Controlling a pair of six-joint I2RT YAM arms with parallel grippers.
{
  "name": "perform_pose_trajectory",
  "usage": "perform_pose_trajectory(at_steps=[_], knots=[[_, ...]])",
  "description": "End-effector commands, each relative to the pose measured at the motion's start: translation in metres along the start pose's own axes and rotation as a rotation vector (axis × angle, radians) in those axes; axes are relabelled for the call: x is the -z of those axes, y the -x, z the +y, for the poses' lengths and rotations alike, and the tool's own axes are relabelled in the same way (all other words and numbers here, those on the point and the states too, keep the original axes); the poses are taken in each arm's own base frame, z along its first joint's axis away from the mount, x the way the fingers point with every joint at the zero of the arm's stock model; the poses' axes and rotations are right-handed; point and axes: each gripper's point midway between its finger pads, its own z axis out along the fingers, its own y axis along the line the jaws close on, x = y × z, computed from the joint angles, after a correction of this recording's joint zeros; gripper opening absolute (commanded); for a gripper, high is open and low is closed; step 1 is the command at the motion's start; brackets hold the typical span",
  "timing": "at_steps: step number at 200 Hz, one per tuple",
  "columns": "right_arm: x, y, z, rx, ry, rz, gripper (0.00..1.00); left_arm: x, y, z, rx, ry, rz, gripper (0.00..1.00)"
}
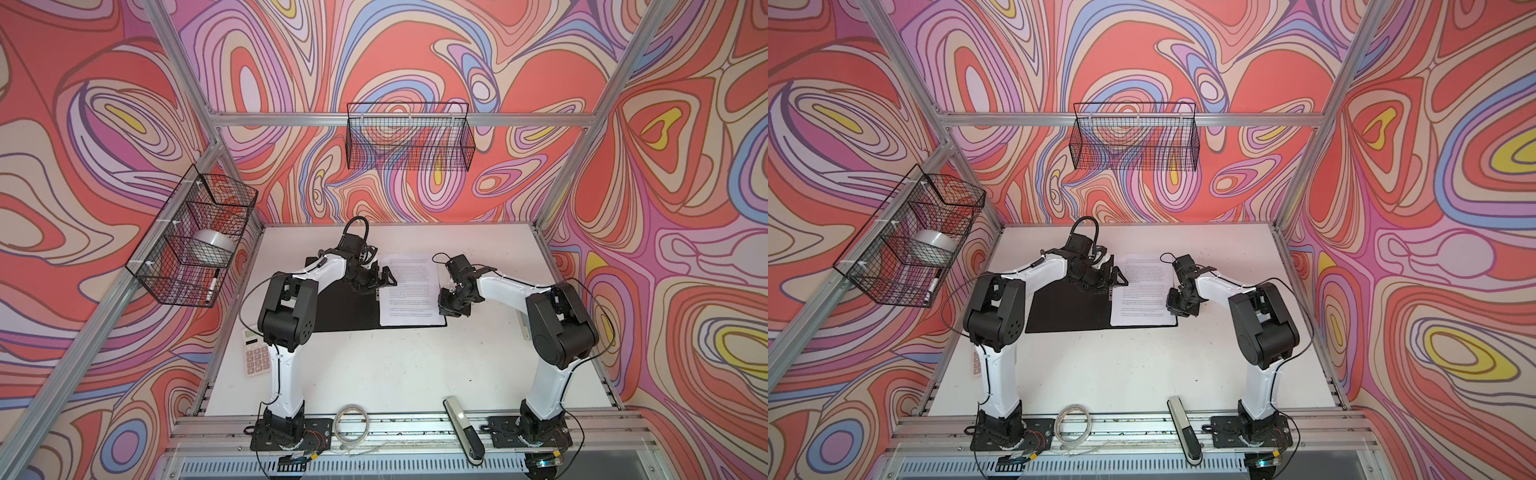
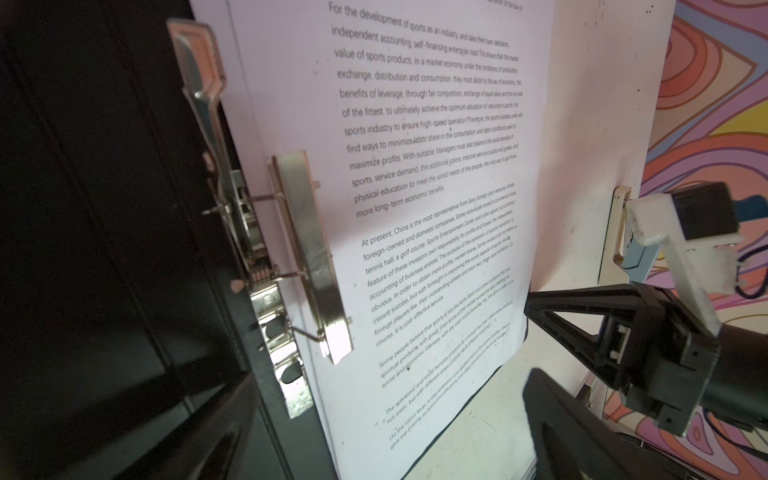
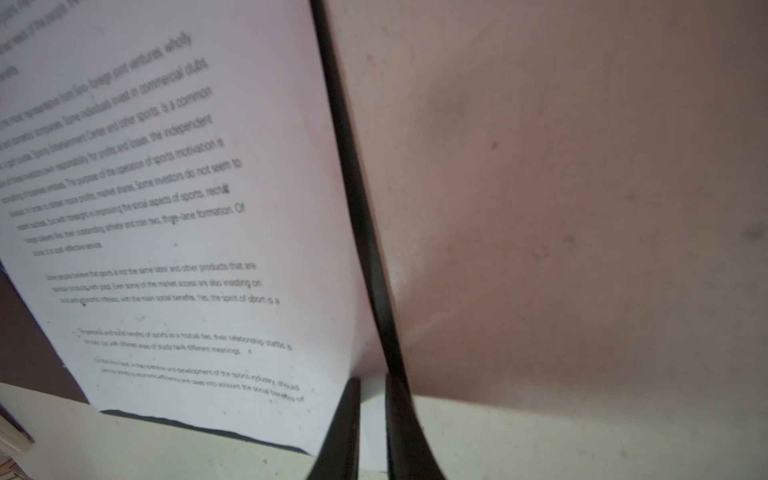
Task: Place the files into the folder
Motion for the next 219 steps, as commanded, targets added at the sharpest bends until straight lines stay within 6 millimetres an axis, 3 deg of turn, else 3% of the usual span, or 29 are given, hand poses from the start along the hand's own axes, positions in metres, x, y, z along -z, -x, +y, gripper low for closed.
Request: perform_pose_trajectory(at_steps=[1, 31, 57, 60, 83, 138, 190, 219], knots=[[-0.001, 0.002, -0.002, -0.002, -0.017, -0.004, 0.18, -0.003, -0.003, 0.003, 0.008, 0.001, 0.013, 1.00], [0.026, 0.015, 0.004, 0.018, -0.023, -0.087, 0.24, 0.014, 0.000, 0.002, -0.026, 0.037, -0.012, 1.00], [0.053, 0.026, 0.023, 0.070, 0.019, -0.134, 0.26, 0.038, 0.007, 0.003, -0.050, 0.054, -0.062, 1.00], [0.065, 0.029, 0.029, 0.082, 0.039, -0.158, 0.26, 0.040, 0.009, 0.003, -0.055, 0.055, -0.070, 1.00], [0.092, 0.037, 0.045, 0.111, 0.075, -0.199, 0.26, 0.045, 0.022, -0.004, -0.083, 0.046, -0.094, 1.00], [0.127, 0.028, 0.068, 0.113, 0.215, -0.232, 0.26, 0.025, 0.055, -0.008, -0.092, -0.015, -0.133, 1.00], [0.138, 0.014, 0.069, 0.122, 0.235, -0.239, 0.26, 0.004, 0.070, 0.006, -0.089, -0.012, -0.163, 1.00], [0.138, 0.011, 0.066, 0.115, 0.233, -0.240, 0.26, -0.002, 0.077, 0.002, -0.084, -0.061, -0.180, 1.00]])
